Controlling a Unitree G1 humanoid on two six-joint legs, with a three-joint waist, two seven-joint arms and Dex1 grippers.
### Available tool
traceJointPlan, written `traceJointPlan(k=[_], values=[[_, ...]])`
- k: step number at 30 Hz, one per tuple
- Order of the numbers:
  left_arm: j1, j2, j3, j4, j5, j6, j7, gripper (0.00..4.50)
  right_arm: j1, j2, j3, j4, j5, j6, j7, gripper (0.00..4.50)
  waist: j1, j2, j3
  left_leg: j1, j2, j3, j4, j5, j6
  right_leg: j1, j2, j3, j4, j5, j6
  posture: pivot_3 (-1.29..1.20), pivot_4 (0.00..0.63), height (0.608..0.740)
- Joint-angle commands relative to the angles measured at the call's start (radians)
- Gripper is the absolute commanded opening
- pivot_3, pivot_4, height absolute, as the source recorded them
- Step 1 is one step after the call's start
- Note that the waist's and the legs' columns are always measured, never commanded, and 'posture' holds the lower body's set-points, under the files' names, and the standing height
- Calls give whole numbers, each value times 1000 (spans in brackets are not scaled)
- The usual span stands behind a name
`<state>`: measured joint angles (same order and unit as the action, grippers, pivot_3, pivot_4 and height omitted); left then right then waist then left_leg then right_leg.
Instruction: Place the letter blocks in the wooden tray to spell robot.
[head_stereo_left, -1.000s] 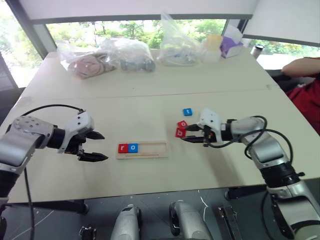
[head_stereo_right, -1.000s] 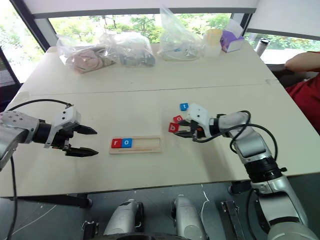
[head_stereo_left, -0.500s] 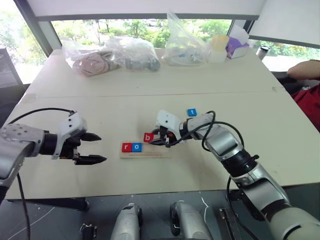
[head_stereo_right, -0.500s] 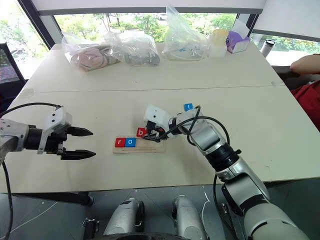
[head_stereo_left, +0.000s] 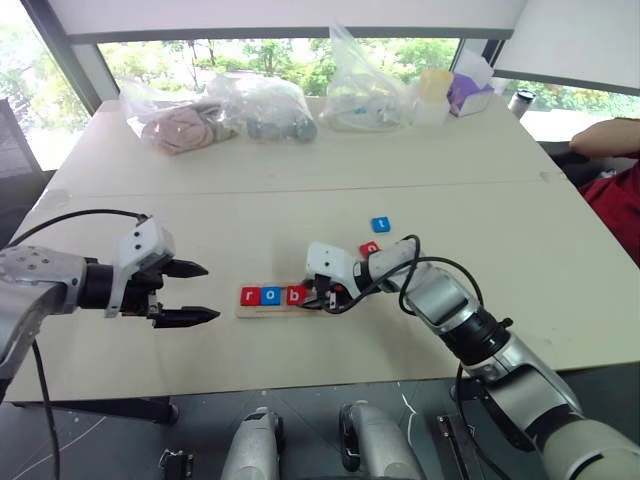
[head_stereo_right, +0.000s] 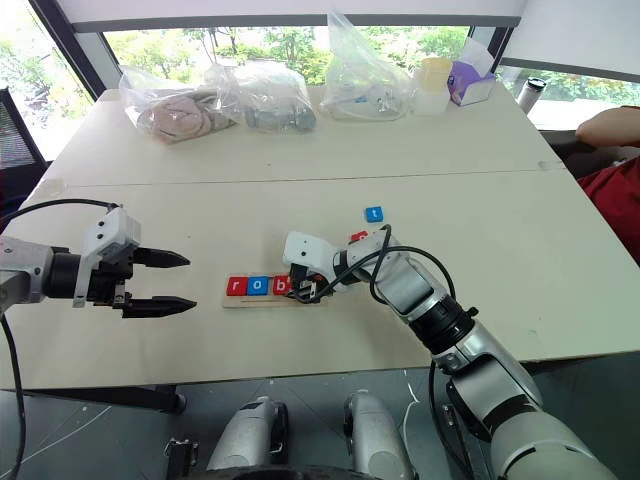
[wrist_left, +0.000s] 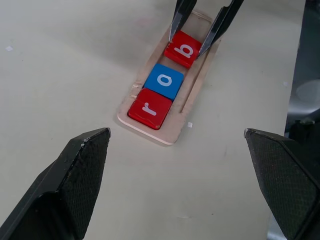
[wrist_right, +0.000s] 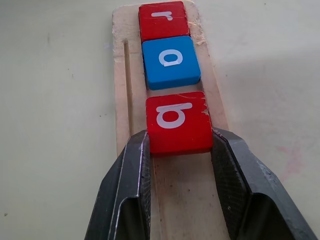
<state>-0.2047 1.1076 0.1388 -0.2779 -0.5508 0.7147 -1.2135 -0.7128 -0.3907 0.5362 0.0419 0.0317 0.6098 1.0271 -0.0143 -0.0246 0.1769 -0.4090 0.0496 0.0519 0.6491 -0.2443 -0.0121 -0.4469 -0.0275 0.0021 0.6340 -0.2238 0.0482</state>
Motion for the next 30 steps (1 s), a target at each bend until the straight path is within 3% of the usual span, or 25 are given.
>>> traceJointPlan(k=[1,15,22,27,30], values=[[-18,2,4,-3,7,-16,6,4500,-3,12,-6,-23,-2,-12,-6,1127,0,0,0,0,0,0,0,0,0,0,0,0,0,0,0,0,150,740],[-34,-14,-27,16,29,-26,20,4500,-15,48,-8,9,-11,-22,-17,1127,0,0,0,0,0,0,0,0,0,0,0,0,0,0,0,0,150,740],[-35,-19,-24,12,27,-21,27,4500,-27,61,-20,21,-18,-37,-31,4468,0,0,0,0,0,0,0,0,0,0,0,0,0,0,0,0,150,740],[-39,-20,-25,16,27,-22,29,4500,-73,82,-111,-29,32,18,-64,4468,0,0,0,0,0,0,0,0,0,0,0,0,0,0,0,0,150,740],[-52,-26,-24,8,14,-13,30,4500,-107,114,-248,-85,100,108,-136,4468,0,0,0,0,0,0,0,0,0,0,0,0,0,0,0,0,150,740]])
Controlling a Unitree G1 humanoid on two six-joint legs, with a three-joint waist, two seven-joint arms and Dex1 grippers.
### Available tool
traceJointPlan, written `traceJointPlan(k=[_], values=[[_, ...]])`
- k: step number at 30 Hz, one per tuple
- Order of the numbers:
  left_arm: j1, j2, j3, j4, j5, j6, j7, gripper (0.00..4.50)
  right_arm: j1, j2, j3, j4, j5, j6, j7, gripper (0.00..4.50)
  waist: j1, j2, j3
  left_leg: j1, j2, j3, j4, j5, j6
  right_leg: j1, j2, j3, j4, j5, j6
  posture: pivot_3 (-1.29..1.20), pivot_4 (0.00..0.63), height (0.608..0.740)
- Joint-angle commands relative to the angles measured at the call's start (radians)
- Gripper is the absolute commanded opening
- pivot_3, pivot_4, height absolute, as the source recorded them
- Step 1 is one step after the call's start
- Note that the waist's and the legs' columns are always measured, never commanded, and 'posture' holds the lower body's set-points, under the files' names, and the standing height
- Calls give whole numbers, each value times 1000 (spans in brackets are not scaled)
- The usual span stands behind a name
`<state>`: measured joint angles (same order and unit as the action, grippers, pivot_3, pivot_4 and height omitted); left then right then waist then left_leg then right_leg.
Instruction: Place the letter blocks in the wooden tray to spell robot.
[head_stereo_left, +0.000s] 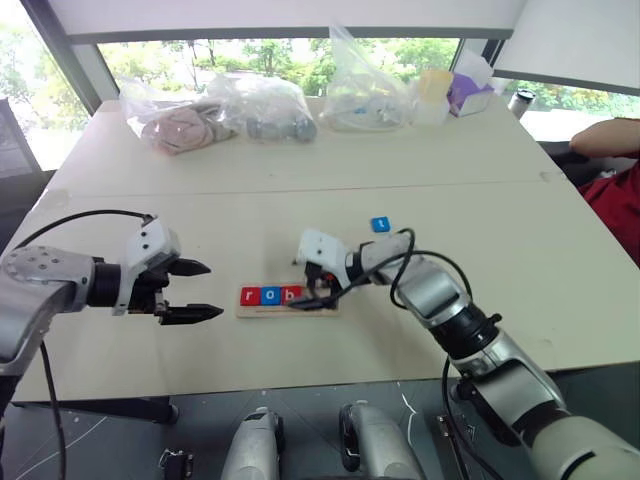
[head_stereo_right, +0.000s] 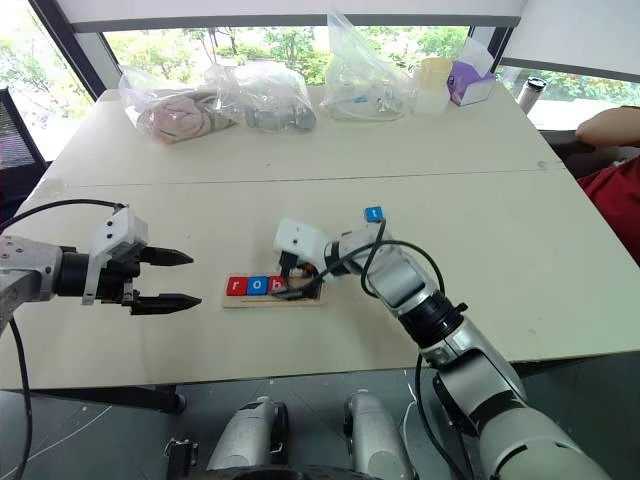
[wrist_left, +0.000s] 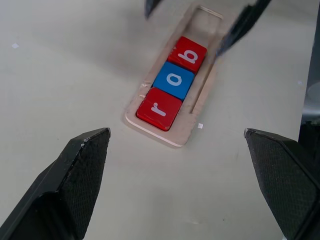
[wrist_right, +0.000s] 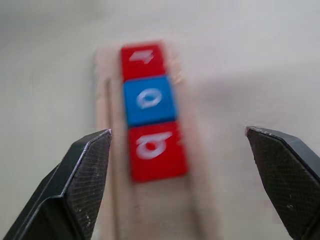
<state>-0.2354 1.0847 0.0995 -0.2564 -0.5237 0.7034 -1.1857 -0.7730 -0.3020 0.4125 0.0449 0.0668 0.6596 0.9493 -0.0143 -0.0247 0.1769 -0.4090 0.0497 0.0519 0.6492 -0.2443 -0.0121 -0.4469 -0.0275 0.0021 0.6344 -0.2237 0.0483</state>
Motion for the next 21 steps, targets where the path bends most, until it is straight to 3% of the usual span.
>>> traceJointPlan(k=[1,7,12,21], values=[[-34,-13,24,-25,-36,14,5,4500,-42,32,-202,-123,94,108,-105,4468,1,0,0,0,0,0,0,0,0,0,0,0,0,0,0,0,150,740],[-146,-99,82,-77,-215,139,54,4500,106,106,-456,-284,143,196,-382,4468,10,-3,-2,0,-1,-2,0,0,0,3,-2,-2,-2,0,0,0,150,740],[-237,-141,42,-27,-228,162,71,4500,275,83,-370,-312,53,125,-477,4468,-7,-3,-2,1,-1,-1,0,0,0,3,-1,-1,-2,0,1,0,150,740],[-307,-155,-47,48,-163,104,33,4500,311,138,-387,-207,26,92,-644,4468,-23,-2,-1,2,-1,-3,0,0,0,2,1,0,1,0,1,0,150,740]])
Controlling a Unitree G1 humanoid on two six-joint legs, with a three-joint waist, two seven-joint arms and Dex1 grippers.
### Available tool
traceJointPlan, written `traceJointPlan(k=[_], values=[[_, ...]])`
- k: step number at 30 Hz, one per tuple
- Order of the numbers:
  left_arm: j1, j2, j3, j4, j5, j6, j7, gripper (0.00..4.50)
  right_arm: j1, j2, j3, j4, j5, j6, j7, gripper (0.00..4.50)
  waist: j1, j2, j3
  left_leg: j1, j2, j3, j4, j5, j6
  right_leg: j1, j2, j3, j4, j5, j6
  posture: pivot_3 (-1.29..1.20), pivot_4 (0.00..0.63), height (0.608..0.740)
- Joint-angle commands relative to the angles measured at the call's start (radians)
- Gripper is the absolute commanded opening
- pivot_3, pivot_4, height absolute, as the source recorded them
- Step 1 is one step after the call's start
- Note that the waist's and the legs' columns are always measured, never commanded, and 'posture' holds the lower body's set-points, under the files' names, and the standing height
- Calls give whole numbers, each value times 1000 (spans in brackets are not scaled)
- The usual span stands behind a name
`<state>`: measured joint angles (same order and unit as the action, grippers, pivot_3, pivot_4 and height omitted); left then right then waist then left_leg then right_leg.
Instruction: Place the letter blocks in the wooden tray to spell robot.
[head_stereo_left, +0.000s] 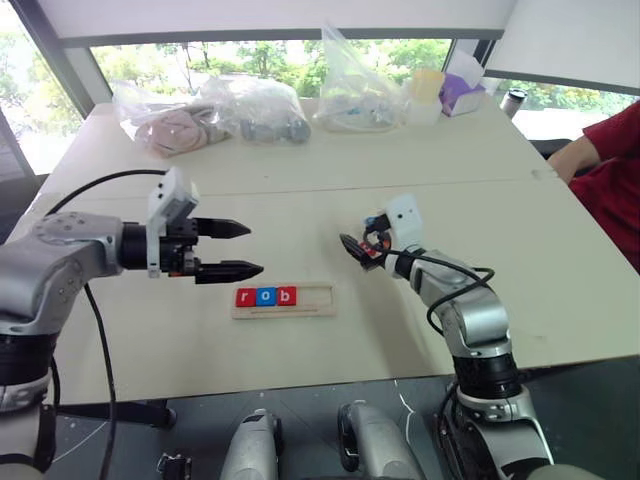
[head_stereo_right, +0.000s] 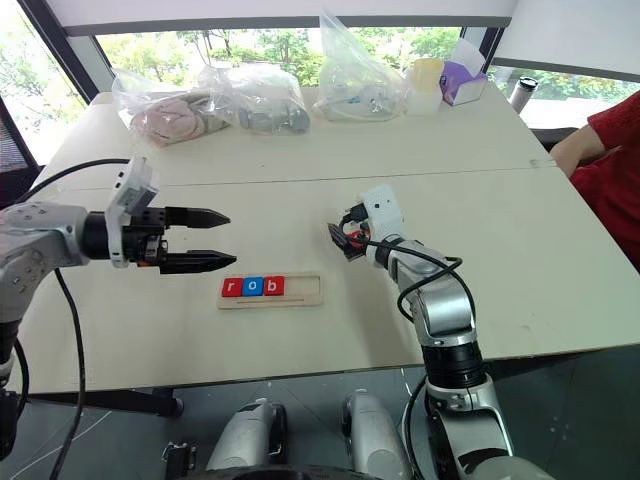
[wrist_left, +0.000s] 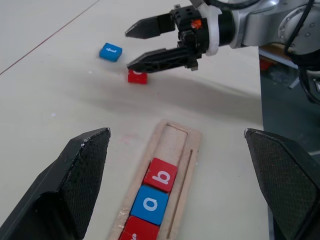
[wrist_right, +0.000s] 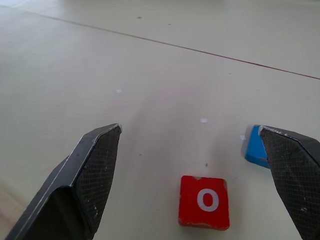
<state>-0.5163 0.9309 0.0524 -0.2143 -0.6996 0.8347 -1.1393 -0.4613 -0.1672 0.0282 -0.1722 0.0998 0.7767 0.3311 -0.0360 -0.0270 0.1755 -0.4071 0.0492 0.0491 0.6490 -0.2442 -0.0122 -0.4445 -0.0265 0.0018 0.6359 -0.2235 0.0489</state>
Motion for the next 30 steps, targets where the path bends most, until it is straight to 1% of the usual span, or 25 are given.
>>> traceJointPlan(k=[1,7,11,14,15,16,17,19,22,25,27,28,30], values=[[-31,-3,-4,10,16,-30,-17,4500,6,3,3,20,-10,-26,-32,4468,-2,0,0,0,0,0,0,0,0,0,0,0,0,0,0,0,150,740],[-51,-6,-1,16,17,-27,-24,4500,61,1,29,54,-11,-12,-52,4468,-3,0,0,-1,0,0,0,0,0,0,-1,0,-1,0,0,0,150,740],[-18,32,-41,-4,76,-66,-46,4500,57,0,31,100,-16,-15,-72,4468,-7,0,0,0,0,0,0,0,0,0,0,0,-1,0,0,0,150,740],[-8,31,-44,-10,89,-70,-46,4500,46,5,32,124,-8,-31,-73,3733,-6,0,0,0,0,0,0,0,0,1,0,0,-1,0,0,0,150,740],[-5,32,-45,-11,94,-72,-46,4500,44,5,33,130,-7,-34,-74,3292,-6,-1,0,0,0,0,0,0,0,1,0,0,-1,0,0,0,150,740],[-4,33,-46,-10,97,-74,-47,4500,42,5,33,134,-6,-36,-74,2678,-6,-1,0,0,0,0,0,0,0,1,0,0,-1,0,0,0,150,740],[-2,33,-46,-9,99,-76,-47,4500,40,5,34,136,-6,-38,-74,2271,-6,-1,0,0,0,0,0,0,0,1,-1,0,-1,0,0,0,150,740],[5,33,-41,-11,100,-77,-46,4500,43,3,34,127,-4,-31,-73,1211,-9,-1,0,0,0,0,0,0,0,1,0,0,-1,0,0,0,150,740],[15,33,-36,-16,101,-77,-46,4500,50,0,25,82,2,-21,-79,1173,-8,-1,0,0,0,0,-1,0,0,1,0,0,-1,0,0,0,150,740],[27,42,-53,-28,123,-92,-49,4500,74,-20,-6,-30,-11,0,-113,1173,-6,0,0,0,0,0,-1,0,0,0,0,0,-1,0,0,0,150,740],[30,35,-69,-47,136,-106,-43,4500,127,-21,-48,-180,-22,110,-167,1173,-2,0,0,-1,0,0,-1,0,0,0,-1,0,-1,0,0,0,150,740],[28,26,-76,-56,137,-107,-37,4500,154,-4,-72,-251,-15,173,-193,1173,3,0,0,-1,0,0,-1,0,0,0,-1,0,-1,0,0,0,150,740],[22,13,-94,-71,148,-112,-30,4500,192,72,-132,-375,22,321,-239,1173,15,0,0,-1,0,0,-1,0,0,0,-1,0,-2,-1,0,0,150,740]])
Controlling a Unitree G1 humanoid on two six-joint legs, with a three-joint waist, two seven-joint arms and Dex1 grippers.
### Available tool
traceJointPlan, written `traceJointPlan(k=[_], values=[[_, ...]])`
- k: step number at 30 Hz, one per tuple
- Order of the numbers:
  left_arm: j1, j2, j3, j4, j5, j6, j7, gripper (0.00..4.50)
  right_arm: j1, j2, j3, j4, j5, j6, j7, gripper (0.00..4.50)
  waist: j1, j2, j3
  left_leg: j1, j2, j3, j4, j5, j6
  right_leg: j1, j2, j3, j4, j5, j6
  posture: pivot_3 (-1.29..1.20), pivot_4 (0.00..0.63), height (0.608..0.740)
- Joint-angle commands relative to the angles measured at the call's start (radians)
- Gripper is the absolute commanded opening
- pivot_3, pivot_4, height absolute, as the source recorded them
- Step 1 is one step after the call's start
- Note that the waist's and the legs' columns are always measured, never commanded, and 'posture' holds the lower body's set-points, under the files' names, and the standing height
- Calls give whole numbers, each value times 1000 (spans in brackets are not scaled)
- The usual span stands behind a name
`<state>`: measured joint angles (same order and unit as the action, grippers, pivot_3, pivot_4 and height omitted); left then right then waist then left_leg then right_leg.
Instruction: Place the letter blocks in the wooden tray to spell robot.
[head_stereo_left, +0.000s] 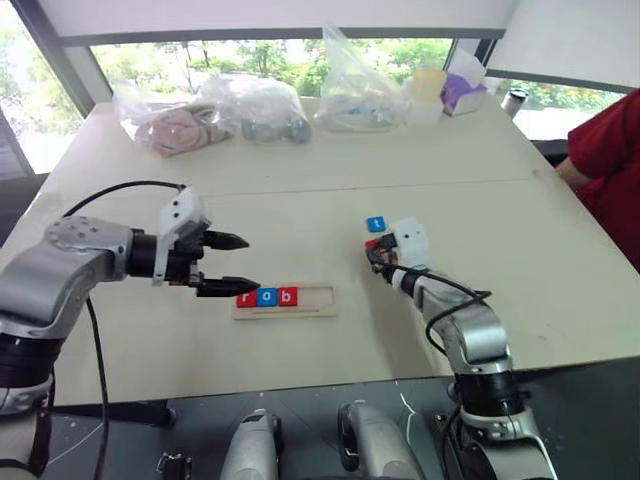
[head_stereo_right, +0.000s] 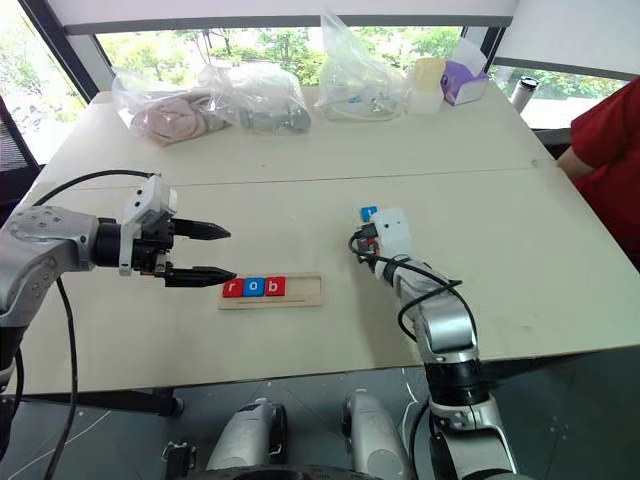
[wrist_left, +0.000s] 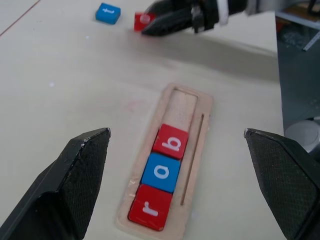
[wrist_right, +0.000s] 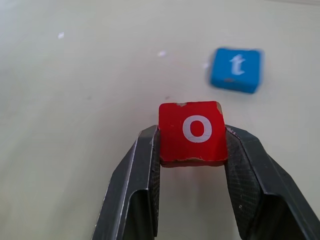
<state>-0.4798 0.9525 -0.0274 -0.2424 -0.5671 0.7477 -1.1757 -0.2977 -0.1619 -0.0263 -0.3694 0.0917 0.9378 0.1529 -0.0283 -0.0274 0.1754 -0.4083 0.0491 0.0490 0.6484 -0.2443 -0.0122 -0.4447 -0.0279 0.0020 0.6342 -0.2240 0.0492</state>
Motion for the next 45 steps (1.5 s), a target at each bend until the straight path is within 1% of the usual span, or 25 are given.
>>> traceJointPlan(k=[1,4,7,9,12,16,18,19,20,21,22,23,25,28,31,33,35,37,38,40,45], values=[[-18,-14,-25,-47,23,-29,7,4500,37,105,-102,-227,44,226,-76,1173,8,0,0,0,0,0,0,0,0,0,0,0,0,0,0,0,150,740],[-36,-43,-44,-42,23,-27,9,4500,50,193,-139,-349,43,396,-119,1173,10,0,0,1,0,0,0,0,0,0,1,0,0,0,-1,0,150,740],[-48,-53,-55,-25,29,-32,-2,4500,59,217,-133,-390,36,464,-139,1173,11,0,0,1,0,0,1,0,0,0,1,-1,0,0,-1,0,150,740],[-58,-55,-65,-6,41,-43,-10,4500,87,214,-107,-390,25,467,-154,1173,11,0,0,1,0,0,1,0,0,0,0,-1,0,0,-1,0,150,740],[-79,-59,-82,27,57,-58,-28,4500,152,222,-74,-340,17,411,-169,1173,11,0,0,0,0,0,0,0,0,0,0,-1,-1,0,-1,0,150,740],[-90,-64,-97,67,85,-82,-44,4500,165,224,-88,-269,4,345,-196,1173,9,0,0,0,0,0,0,0,0,1,0,-1,-2,0,-1,0,150,740],[-88,-67,-99,78,92,-90,-47,4500,166,224,-73,-258,13,341,-191,2248,9,0,0,1,0,0,0,0,0,1,0,0,-2,0,0,0,150,740],[-89,-69,-99,81,94,-92,-47,4500,165,223,-69,-256,17,341,-190,2629,9,0,0,1,0,0,1,0,0,1,0,0,-2,0,0,0,150,740],[-89,-70,-98,82,96,-91,-48,4500,163,215,-66,-258,18,339,-187,3198,9,0,0,1,0,0,1,0,0,1,0,-1,-2,0,0,0,150,740],[-87,-71,-96,83,97,-92,-48,4500,159,194,-55,-262,15,342,-182,3540,10,0,0,1,0,0,1,0,0,1,0,-1,-2,0,0,0,150,740],[-85,-70,-93,83,98,-92,-49,4500,154,175,-48,-273,16,344,-175,4099,11,0,0,1,0,0,1,0,0,1,0,0,-2,0,0,0,150,740],[-82,-68,-90,84,99,-93,-51,4500,149,172,-54,-289,26,346,-165,4490,11,-1,0,1,0,0,1,0,0,1,0,-1,-2,0,0,0,150,740],[-76,-57,-86,88,103,-98,-60,4500,140,126,-49,-348,46,358,-128,4490,11,0,0,1,0,0,1,0,0,1,-1,0,-2,0,0,0,150,740],[-74,-37,-85,97,111,-111,-84,4500,123,9,-43,-425,69,379,-65,4490,11,0,0,0,0,0,1,0,0,1,-1,0,-2,0,-1,0,150,740],[-86,-10,-91,113,118,-133,-134,4500,70,-136,-105,-453,168,377,96,4490,10,0,0,0,0,0,0,0,0,0,-1,0,-2,0,0,0,150,740],[-95,2,-93,117,116,-140,-166,4500,45,-226,-164,-426,267,319,250,4490,11,0,0,0,0,0,0,0,0,1,1,-1,-2,-1,0,0,150,740],[-104,11,-92,110,101,-138,-205,4500,60,-377,-222,-347,367,154,515,4490,14,0,1,0,0,-1,0,0,0,1,1,-1,-2,-1,1,0,150,740],[-114,12,-97,92,95,-141,-233,4500,94,-494,-243,-248,424,25,722,4490,18,0,1,0,0,-1,0,0,0,1,1,-1,-3,-2,1,0,150,740],[-121,9,-106,82,104,-148,-238,4500,109,-546,-224,-189,420,-37,796,4490,19,0,1,0,0,-1,0,0,0,2,1,-2,-4,-2,2,0,150,740],[-140,-2,-129,42,116,-152,-245,4500,71,-618,-124,10,328,-196,863,4490,16,-2,2,0,-1,-1,0,0,0,3,0,-2,-5,-2,2,0,150,740],[-147,-15,-147,-37,102,-122,-244,4500,-61,-643,23,365,215,-501,1013,4490,9,-2,2,1,-1,2,2,0,0,2,1,2,-3,-1,2,0,150,740]])
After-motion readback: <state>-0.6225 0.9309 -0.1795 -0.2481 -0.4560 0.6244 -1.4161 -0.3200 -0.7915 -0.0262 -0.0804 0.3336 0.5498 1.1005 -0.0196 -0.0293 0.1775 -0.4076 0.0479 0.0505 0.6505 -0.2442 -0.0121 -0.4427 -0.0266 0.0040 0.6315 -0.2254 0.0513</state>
